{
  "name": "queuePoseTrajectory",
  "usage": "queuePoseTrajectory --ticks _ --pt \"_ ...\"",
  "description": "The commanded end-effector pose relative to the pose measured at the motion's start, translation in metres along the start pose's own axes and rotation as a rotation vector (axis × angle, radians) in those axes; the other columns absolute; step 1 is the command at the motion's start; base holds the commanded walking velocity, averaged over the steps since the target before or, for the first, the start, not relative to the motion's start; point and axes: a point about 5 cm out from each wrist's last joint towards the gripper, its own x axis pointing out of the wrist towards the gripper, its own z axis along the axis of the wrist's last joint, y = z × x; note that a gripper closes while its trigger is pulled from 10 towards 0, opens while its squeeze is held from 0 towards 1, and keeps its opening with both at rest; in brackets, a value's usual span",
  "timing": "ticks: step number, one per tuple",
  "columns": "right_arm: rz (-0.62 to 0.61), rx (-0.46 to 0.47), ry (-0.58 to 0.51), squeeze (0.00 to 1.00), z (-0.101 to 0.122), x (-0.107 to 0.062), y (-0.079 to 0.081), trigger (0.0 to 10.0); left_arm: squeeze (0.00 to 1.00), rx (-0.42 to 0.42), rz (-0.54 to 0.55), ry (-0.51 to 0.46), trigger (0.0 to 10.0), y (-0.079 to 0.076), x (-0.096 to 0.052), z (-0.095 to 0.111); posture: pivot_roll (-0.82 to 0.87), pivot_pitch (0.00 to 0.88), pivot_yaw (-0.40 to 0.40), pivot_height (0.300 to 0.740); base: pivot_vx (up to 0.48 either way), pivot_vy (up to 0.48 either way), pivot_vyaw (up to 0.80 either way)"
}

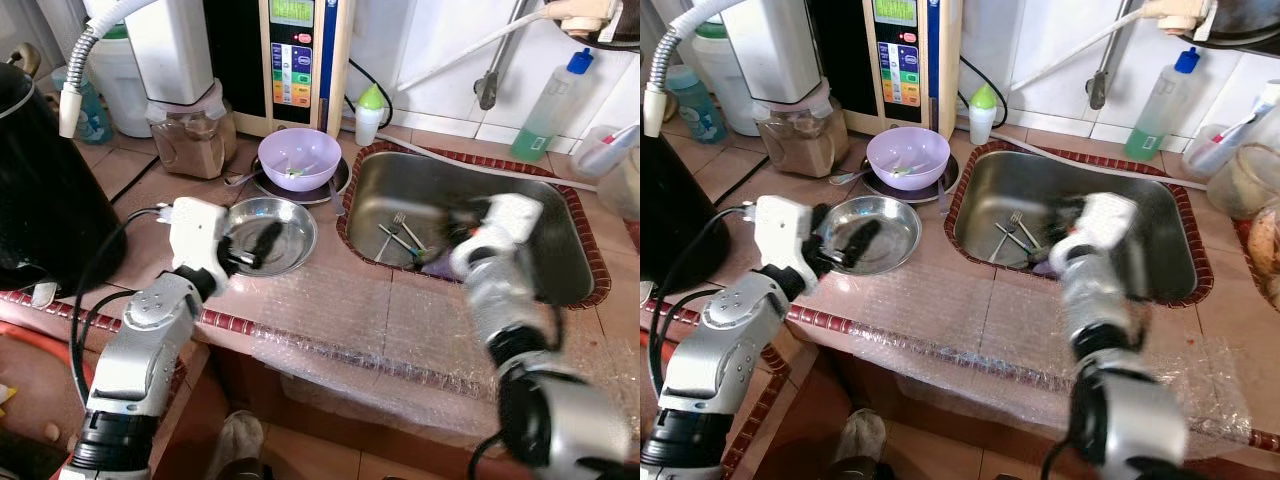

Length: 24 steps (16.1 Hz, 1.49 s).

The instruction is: Kitchen organization

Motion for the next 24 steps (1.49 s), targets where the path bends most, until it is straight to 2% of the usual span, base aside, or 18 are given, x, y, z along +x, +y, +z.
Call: queuePoseTrajectory --ticks 1,4,5,6,7,8,9,11,12,13,17,20,24 --pt "0.060 -0.041 0.003 1.00 -0.003 -0.002 0.006 10.0 1.00 0.010 0.059 -0.008 10.0 0.008 0.002 0.002 0.05 0.000 -0.004 0.740 0.000 0.000 0.00" --pt "0.203 -0.085 0.007 1.00 -0.011 -0.007 0.026 10.0 1.00 0.028 0.192 0.022 10.0 0.027 0.003 -0.002 0.04 0.000 0.000 0.740 0.000 0.000 0.00" --pt "0.254 -0.104 0.006 1.00 -0.012 -0.010 0.033 10.0 0.76 0.026 0.231 0.035 10.0 0.034 0.003 -0.004 0.04 0.000 0.002 0.740 0.000 0.000 0.00" --pt "0.271 -0.103 0.008 1.00 -0.012 -0.010 0.035 10.0 0.25 0.028 0.242 0.046 10.0 0.036 0.003 -0.006 0.04 0.000 0.002 0.740 0.000 0.000 0.00" --pt "0.320 -0.101 0.008 0.98 -0.013 -0.013 0.043 10.0 0.00 0.024 0.272 0.098 10.0 0.040 0.005 -0.014 0.03 0.000 0.003 0.740 0.000 0.000 0.00" --pt "0.372 -0.115 0.011 0.00 -0.016 -0.017 0.051 10.0 0.00 0.002 0.307 0.142 7.1 0.042 0.006 -0.023 0.03 0.000 0.004 0.740 0.000 0.000 0.00" --pt "0.380 -0.121 0.013 0.00 -0.017 -0.018 0.053 10.0 0.00 -0.001 0.312 0.150 7.1 0.042 0.006 -0.024 0.03 0.000 0.004 0.740 0.000 0.000 0.00" --pt "0.420 -0.141 0.018 0.00 -0.019 -0.023 0.059 10.0 0.00 -0.039 0.280 0.166 3.1 0.034 0.010 -0.031 0.03 0.000 0.003 0.740 0.000 0.000 0.00" --pt "0.422 -0.142 0.019 0.00 -0.019 -0.024 0.060 10.0 0.00 -0.041 0.278 0.170 2.3 0.033 0.011 -0.032 0.03 0.000 0.003 0.740 0.000 0.000 0.00" --pt "0.427 -0.144 0.023 0.00 -0.019 -0.025 0.060 10.0 0.00 -0.049 0.264 0.177 0.0 0.032 0.012 -0.033 0.03 0.000 0.003 0.740 0.000 0.000 0.00" --pt "0.434 -0.157 0.029 0.00 -0.018 -0.027 0.061 10.0 0.00 -0.114 0.241 0.177 0.0 0.027 0.018 -0.033 0.02 0.000 0.008 0.740 0.000 0.000 0.00" --pt "0.433 -0.156 0.035 0.00 -0.018 -0.028 0.061 10.0 0.00 -0.194 0.229 0.185 0.0 0.027 0.018 -0.033 0.02 0.000 0.010 0.740 0.000 0.000 0.00" --pt "0.435 -0.157 0.047 0.00 -0.019 -0.028 0.062 10.0 0.00 -0.233 0.212 0.219 0.0 0.028 0.017 -0.036 0.02 0.000 0.009 0.740 0.000 0.000 0.00"
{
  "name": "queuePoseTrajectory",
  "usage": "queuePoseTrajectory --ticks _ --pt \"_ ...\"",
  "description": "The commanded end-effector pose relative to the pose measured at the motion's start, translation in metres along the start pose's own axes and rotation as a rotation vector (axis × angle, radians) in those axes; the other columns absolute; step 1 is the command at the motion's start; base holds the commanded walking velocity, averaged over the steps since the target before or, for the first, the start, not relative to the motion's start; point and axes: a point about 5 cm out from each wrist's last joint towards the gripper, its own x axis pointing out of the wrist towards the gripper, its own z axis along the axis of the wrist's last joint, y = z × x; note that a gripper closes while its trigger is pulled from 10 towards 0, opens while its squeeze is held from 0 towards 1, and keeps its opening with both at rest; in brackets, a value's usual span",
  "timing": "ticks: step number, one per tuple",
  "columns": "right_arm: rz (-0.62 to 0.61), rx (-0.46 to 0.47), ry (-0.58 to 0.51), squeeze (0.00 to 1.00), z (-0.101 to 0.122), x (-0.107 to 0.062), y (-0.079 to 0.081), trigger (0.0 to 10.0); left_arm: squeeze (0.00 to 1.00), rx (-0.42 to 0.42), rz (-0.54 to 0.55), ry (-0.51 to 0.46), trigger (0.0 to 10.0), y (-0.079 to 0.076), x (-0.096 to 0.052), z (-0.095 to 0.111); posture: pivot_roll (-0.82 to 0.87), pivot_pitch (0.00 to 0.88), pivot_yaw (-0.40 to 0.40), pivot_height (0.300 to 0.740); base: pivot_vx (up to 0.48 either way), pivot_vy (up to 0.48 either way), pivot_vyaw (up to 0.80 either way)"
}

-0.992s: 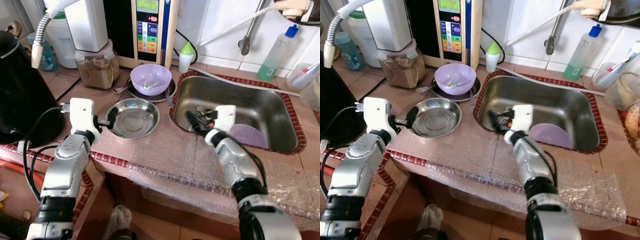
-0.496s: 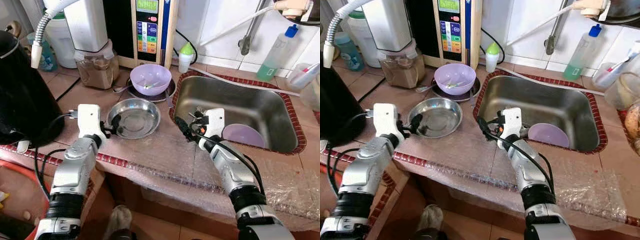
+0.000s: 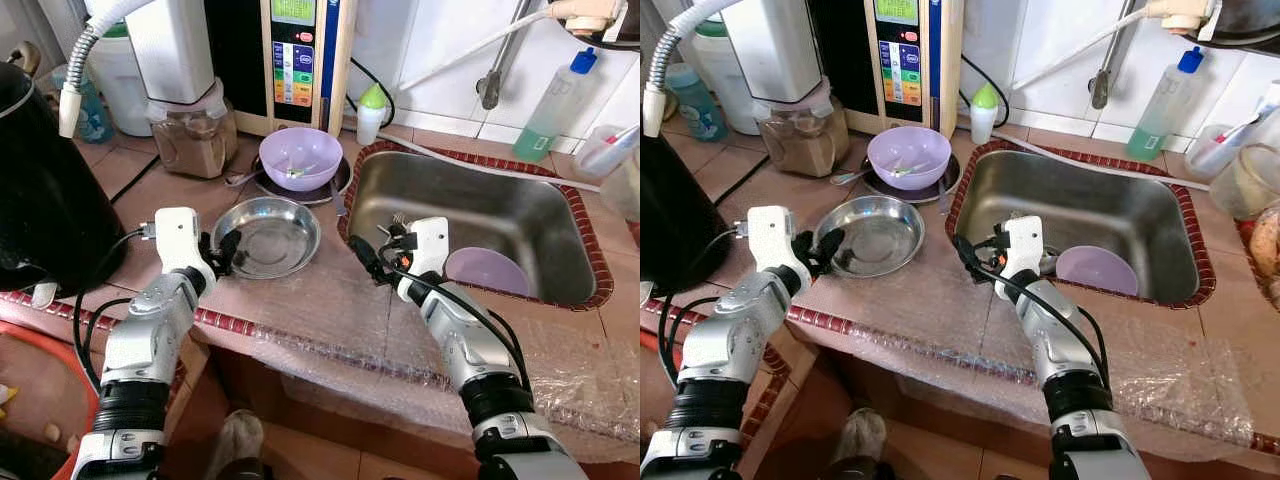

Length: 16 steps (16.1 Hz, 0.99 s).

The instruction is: Kitchen organization

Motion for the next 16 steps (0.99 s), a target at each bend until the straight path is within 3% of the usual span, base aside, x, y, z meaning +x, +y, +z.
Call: queuePoseTrajectory --ticks 1,11,13,16 --pt "0.010 -0.015 -0.001 0.00 0.003 0.000 0.001 10.0 0.00 -0.003 -0.013 0.028 0.0 0.000 0.001 -0.001 0.02 0.000 0.009 0.740 0.000 0.000 0.00" --pt "0.011 -0.014 0.012 0.00 0.003 -0.001 -0.001 10.0 0.00 -0.007 -0.010 0.038 0.0 0.000 -0.003 -0.004 0.02 0.000 0.005 0.740 0.000 0.000 0.00" --pt "0.021 0.001 -0.011 0.00 0.012 -0.001 -0.007 10.0 0.00 0.048 -0.016 0.020 0.0 -0.004 -0.003 -0.005 0.02 0.000 0.003 0.740 0.000 0.000 0.00" --pt "0.121 0.045 -0.044 0.00 0.029 0.000 -0.009 10.0 0.00 0.030 -0.004 -0.040 0.0 -0.008 -0.003 0.000 0.02 0.000 -0.002 0.740 0.000 0.000 0.00"
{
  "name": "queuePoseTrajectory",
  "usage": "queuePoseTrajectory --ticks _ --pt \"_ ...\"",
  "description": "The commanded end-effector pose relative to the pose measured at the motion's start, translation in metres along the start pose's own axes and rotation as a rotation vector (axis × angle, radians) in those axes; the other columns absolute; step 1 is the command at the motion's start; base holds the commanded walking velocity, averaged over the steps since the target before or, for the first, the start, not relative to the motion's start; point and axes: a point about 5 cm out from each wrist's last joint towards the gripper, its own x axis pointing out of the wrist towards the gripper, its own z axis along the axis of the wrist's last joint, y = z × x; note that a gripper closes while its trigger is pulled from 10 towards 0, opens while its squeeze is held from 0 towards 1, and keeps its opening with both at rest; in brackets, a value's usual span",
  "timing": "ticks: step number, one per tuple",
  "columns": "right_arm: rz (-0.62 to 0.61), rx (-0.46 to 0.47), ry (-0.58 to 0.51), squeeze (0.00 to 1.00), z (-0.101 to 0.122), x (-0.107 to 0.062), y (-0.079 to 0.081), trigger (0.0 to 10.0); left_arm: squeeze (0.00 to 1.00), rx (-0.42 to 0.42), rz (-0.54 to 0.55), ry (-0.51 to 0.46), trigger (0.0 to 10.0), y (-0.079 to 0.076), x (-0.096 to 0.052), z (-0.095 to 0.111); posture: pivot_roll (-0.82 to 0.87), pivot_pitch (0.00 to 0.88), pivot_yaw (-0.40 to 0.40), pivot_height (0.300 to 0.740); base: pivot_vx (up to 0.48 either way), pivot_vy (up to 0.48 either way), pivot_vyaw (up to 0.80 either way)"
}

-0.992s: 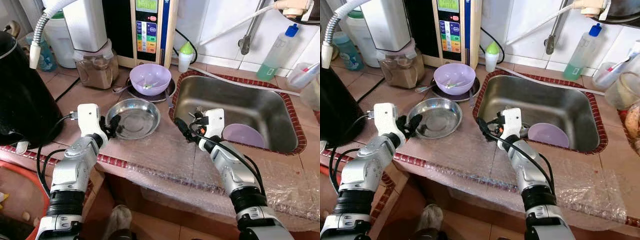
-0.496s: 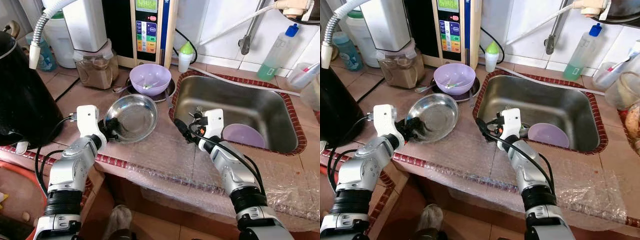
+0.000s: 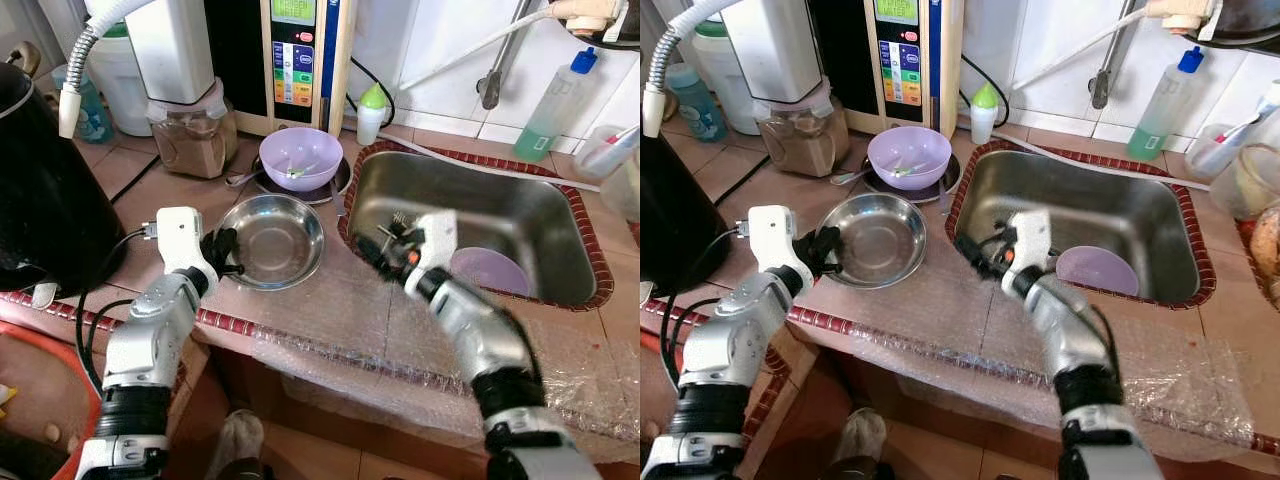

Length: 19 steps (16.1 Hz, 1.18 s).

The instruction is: Kitchen organization

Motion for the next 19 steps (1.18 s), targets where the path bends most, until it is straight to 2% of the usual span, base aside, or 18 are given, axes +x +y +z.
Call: queuePoseTrajectory --ticks 1,4,5,11,13,17,18,19 --pt "0.069 0.021 -0.024 0.00 0.012 0.002 0.003 10.0 0.00 0.026 0.021 -0.010 0.0 -0.001 -0.001 0.000 0.02 0.000 -0.003 0.740 0.000 0.000 0.00" --pt "0.260 0.140 0.019 0.00 0.012 -0.004 0.015 10.0 0.00 0.047 0.010 -0.031 0.0 -0.002 -0.001 0.002 0.02 0.000 -0.010 0.740 0.000 0.000 0.00" --pt "0.315 0.154 0.036 0.00 0.011 -0.005 0.021 10.0 0.00 0.046 0.012 -0.040 0.0 -0.003 -0.001 0.003 0.02 0.000 -0.011 0.740 0.000 0.000 0.00" --pt "0.325 0.182 0.088 0.00 -0.008 0.006 0.039 10.0 0.00 0.021 -0.051 -0.094 0.0 -0.014 -0.006 0.006 0.03 0.000 -0.018 0.740 0.000 0.000 0.00" --pt "0.240 0.143 0.089 0.00 -0.010 0.020 0.041 10.0 0.00 0.015 -0.067 -0.134 0.0 -0.014 -0.010 0.010 0.04 0.000 -0.024 0.740 0.000 0.000 0.00" --pt "0.239 0.125 0.070 0.00 -0.007 0.035 0.053 10.0 0.00 0.003 -0.079 -0.170 0.0 -0.010 -0.015 0.016 0.05 0.000 -0.034 0.740 0.000 0.000 0.00" --pt "0.234 0.140 0.059 0.00 -0.007 0.039 0.056 3.6 0.00 -0.006 -0.089 -0.175 0.0 -0.010 -0.016 0.016 0.05 0.000 -0.035 0.740 0.000 0.000 0.00" --pt "0.223 0.147 0.052 0.00 -0.006 0.043 0.056 0.0 0.00 -0.008 -0.095 -0.181 0.0 -0.011 -0.017 0.017 0.06 0.000 -0.037 0.740 0.000 0.000 0.00"
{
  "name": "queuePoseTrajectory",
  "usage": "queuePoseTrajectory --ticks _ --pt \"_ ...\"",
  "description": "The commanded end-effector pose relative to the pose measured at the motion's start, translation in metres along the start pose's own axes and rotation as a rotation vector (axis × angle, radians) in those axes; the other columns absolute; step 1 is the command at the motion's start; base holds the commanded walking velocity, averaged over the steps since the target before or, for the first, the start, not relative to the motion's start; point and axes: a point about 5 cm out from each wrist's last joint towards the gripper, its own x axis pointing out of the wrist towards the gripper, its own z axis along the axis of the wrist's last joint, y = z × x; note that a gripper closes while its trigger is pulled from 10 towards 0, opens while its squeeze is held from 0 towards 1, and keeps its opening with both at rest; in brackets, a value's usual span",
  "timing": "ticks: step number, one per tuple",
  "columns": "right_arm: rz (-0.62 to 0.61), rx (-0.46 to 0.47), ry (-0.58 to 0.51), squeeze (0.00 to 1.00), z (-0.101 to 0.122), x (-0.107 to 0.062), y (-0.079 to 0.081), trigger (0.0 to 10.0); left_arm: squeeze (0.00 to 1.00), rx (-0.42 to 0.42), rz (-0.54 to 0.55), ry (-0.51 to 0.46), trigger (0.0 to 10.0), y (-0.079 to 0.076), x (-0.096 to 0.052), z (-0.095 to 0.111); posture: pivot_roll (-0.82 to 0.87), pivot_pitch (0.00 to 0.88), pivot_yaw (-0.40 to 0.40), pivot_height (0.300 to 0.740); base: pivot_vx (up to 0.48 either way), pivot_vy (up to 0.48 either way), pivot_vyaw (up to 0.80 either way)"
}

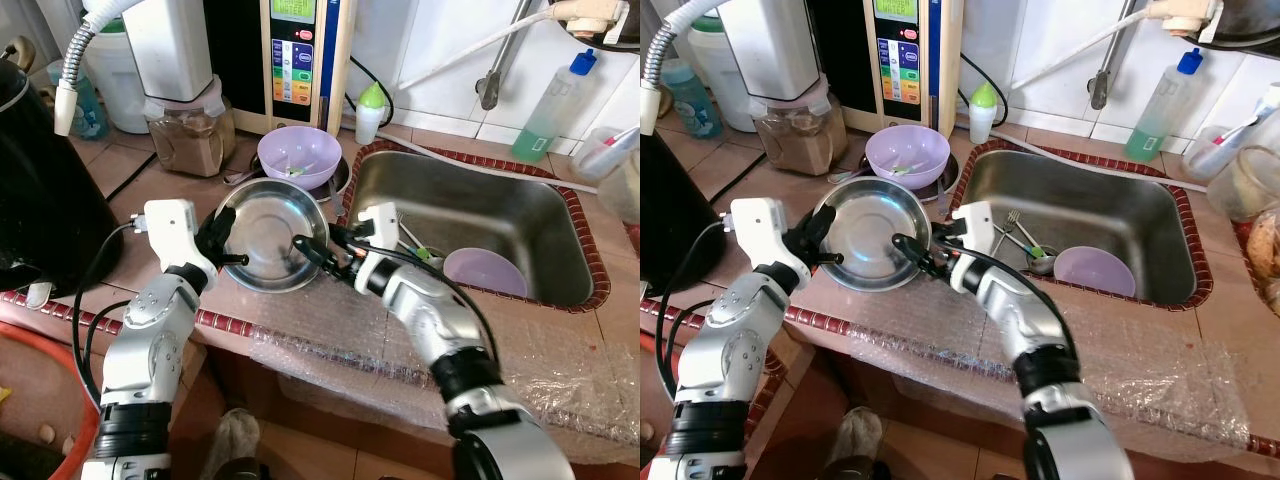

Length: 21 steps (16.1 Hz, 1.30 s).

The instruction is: Kitchen organization

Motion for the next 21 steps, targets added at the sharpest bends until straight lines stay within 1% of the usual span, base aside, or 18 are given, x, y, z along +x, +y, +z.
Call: queuePoseTrajectory --ticks 1,3,5,7,10,11,12,14,17,21 --pt "-0.032 -0.005 -0.027 0.00 0.007 0.002 -0.004 0.0 0.00 0.006 -0.017 -0.011 0.0 -0.002 -0.002 0.002 0.06 0.000 -0.042 0.740 0.000 0.000 0.00" --pt "-0.054 0.007 -0.039 0.00 0.009 0.004 -0.005 0.0 0.00 0.004 -0.018 -0.024 0.0 -0.002 -0.003 0.004 0.06 0.000 -0.042 0.740 0.000 0.000 0.00" --pt "-0.082 0.062 -0.072 0.00 0.013 0.002 -0.012 0.0 0.00 -0.003 -0.020 -0.037 0.0 -0.001 -0.003 0.006 0.06 0.000 -0.041 0.740 0.000 0.000 0.00" --pt "-0.087 0.098 -0.092 0.00 0.016 0.002 -0.015 0.0 0.00 -0.003 -0.021 -0.044 0.0 0.000 -0.003 0.008 0.06 0.000 -0.041 0.740 0.000 0.000 0.00" --pt "-0.063 0.149 -0.067 0.00 0.012 -0.001 -0.017 0.0 0.00 -0.011 -0.040 -0.064 0.0 -0.002 0.001 0.012 0.05 0.000 -0.036 0.740 0.000 0.000 0.00" --pt "-0.043 0.150 -0.046 0.00 0.009 -0.001 -0.016 0.0 0.00 -0.011 -0.052 -0.068 0.0 -0.003 0.001 0.013 0.05 0.000 -0.036 0.740 0.000 0.000 0.00" --pt "0.004 0.153 -0.018 0.00 0.004 -0.001 -0.011 0.0 0.00 -0.016 -0.060 -0.074 0.0 -0.005 0.001 0.014 0.05 0.000 -0.036 0.740 0.000 0.000 0.00" --pt "0.050 0.143 0.021 0.00 -0.002 0.000 -0.006 0.0 0.00 -0.018 -0.063 -0.077 0.0 -0.005 0.002 0.015 0.05 0.000 -0.033 0.740 0.000 0.000 0.00" --pt "0.028 0.135 0.024 0.00 -0.004 0.002 -0.006 0.0 0.00 -0.020 -0.076 -0.080 0.0 -0.008 0.002 0.015 0.05 0.000 -0.036 0.740 0.000 0.000 0.00" --pt "-0.013 0.132 -0.001 0.00 0.005 0.002 -0.012 0.0 0.00 -0.018 -0.075 -0.085 0.0 -0.006 0.002 0.016 0.05 0.000 -0.034 0.740 0.000 0.000 0.00"
